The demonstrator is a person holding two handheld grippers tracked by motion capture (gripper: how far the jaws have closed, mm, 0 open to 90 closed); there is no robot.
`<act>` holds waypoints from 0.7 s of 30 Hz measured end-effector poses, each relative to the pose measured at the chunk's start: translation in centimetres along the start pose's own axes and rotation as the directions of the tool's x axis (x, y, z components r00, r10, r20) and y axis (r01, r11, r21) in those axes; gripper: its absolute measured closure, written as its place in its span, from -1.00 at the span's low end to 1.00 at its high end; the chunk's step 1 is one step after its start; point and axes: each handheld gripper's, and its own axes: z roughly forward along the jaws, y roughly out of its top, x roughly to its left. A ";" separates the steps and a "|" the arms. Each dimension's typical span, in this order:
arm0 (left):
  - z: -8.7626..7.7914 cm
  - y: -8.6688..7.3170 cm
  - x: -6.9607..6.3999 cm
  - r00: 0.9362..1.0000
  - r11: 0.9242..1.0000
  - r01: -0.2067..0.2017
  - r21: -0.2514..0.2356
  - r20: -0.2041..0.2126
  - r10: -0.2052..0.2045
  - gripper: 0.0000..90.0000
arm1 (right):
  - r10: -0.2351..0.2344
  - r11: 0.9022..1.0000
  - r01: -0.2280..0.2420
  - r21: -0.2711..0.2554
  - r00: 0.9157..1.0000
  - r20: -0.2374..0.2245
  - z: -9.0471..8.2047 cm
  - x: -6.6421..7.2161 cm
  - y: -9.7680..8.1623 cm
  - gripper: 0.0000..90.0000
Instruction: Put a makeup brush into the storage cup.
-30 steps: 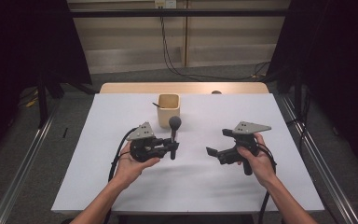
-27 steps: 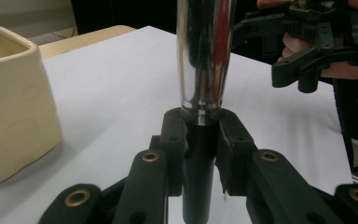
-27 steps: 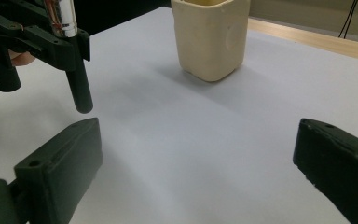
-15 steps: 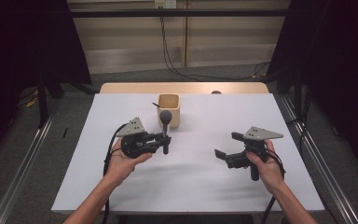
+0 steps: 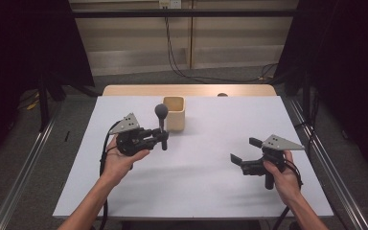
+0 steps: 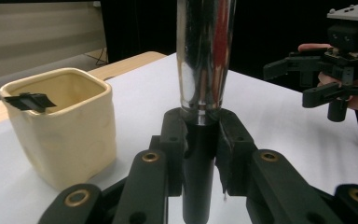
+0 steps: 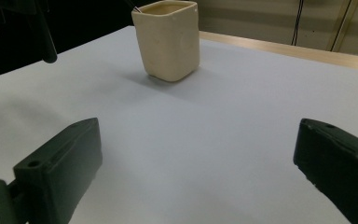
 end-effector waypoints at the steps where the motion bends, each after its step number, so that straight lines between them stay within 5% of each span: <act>1: 0.0 0.1 0.1 1.000 1.000 -0.001 -0.002 0.000 0.001 0.66 | 0.002 1.000 -0.002 0.000 1.000 0.005 -0.1 -0.1 -0.1 -0.98; 21: 0.1 3.0 2.4 0.998 0.999 0.004 -0.033 -0.068 -0.006 0.66 | 0.005 0.998 -0.002 -0.060 0.999 0.052 -2.1 -1.3 -2.3 -0.98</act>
